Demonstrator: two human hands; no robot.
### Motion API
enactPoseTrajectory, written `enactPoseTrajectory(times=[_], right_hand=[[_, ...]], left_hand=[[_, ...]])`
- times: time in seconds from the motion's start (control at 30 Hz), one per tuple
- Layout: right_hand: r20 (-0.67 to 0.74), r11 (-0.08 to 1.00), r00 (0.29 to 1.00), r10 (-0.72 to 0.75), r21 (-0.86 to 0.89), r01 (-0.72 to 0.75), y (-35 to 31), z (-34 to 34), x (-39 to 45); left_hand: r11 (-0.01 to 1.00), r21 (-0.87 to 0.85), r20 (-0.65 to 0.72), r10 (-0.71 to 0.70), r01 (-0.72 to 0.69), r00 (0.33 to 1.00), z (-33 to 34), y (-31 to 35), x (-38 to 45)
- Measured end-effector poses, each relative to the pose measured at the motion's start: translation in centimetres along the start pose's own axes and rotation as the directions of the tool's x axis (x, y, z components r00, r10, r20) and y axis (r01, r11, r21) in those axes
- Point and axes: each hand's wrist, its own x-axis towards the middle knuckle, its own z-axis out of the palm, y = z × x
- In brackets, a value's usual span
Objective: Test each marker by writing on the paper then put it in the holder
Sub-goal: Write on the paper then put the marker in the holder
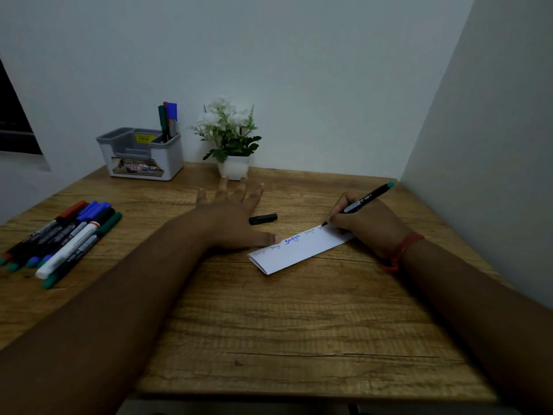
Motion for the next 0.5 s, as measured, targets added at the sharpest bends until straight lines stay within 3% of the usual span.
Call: enactPoseTrajectory(times=[0.5], right_hand=[[-0.031,1.000,0.999,-0.005,-0.011,0.005,0.04,-0.05,-0.18]], left_hand=[[1.000,-0.004,0.008,0.005,-0.005,1.000,-0.07,0.09,-0.11]])
